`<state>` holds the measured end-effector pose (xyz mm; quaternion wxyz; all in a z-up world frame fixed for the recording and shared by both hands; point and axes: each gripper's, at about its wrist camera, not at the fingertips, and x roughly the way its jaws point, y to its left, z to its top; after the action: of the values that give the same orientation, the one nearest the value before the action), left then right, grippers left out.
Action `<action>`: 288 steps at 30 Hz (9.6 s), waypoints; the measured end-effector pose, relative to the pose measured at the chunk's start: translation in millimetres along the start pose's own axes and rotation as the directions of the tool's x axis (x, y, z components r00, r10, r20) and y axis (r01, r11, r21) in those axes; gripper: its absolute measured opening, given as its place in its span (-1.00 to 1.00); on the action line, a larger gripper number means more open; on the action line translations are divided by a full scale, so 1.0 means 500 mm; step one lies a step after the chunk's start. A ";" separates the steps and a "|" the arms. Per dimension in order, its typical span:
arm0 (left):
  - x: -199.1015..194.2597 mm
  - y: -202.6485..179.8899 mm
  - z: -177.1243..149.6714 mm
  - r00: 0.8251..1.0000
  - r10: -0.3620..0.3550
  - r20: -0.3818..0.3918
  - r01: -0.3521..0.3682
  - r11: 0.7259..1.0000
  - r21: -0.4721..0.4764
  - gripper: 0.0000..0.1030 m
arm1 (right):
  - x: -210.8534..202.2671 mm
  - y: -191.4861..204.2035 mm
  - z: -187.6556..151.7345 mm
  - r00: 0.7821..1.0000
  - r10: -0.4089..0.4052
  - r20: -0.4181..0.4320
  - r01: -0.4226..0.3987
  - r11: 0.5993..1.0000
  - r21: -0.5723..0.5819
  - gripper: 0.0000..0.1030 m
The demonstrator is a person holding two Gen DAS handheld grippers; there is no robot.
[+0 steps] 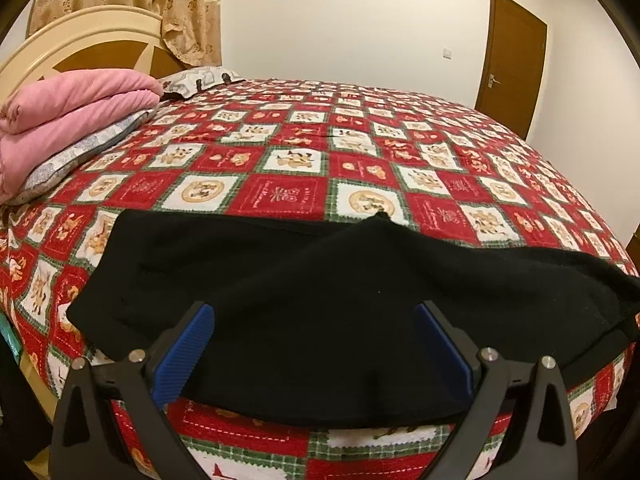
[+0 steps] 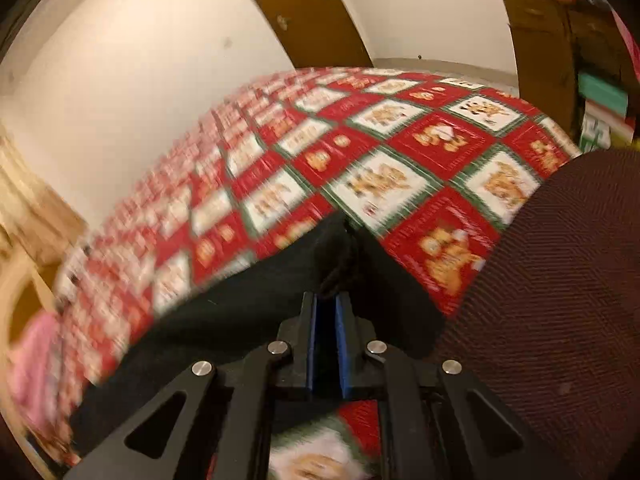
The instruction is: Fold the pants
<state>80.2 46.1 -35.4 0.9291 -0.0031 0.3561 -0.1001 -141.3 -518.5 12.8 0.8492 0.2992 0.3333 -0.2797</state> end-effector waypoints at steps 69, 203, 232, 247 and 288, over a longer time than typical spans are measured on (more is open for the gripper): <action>-0.028 -0.397 -0.054 0.859 -0.505 -0.080 0.482 0.748 0.456 -0.78 | 0.115 0.180 -0.224 0.683 0.695 -0.226 -0.587 0.706 0.397 0.62; 0.011 -0.068 -0.024 0.967 -0.252 -0.022 0.253 0.966 0.048 0.86 | 0.052 0.573 -0.321 0.620 0.638 -0.457 -0.779 0.570 -0.262 0.30; -0.039 -0.186 -0.005 0.958 -0.287 0.029 0.271 0.930 0.249 0.86 | 0.048 0.464 -0.238 0.870 0.476 -0.129 -0.487 0.784 -0.386 -0.30; 0.082 -0.368 -0.007 0.928 -0.343 -0.145 0.369 0.902 0.223 0.86 | 0.200 0.393 -0.181 0.960 0.251 -0.126 -0.280 0.892 -0.356 -0.34; 0.019 0.152 -0.046 0.963 0.252 -0.092 -0.262 0.957 -0.123 0.86 | 0.017 0.564 -0.448 0.912 0.390 -0.125 -0.395 0.758 -0.519 0.32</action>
<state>85.9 120.4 -64.4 0.9178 -0.0152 0.3940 0.0457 -35.0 -177.9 -36.7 0.9363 0.1158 0.3315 0.0097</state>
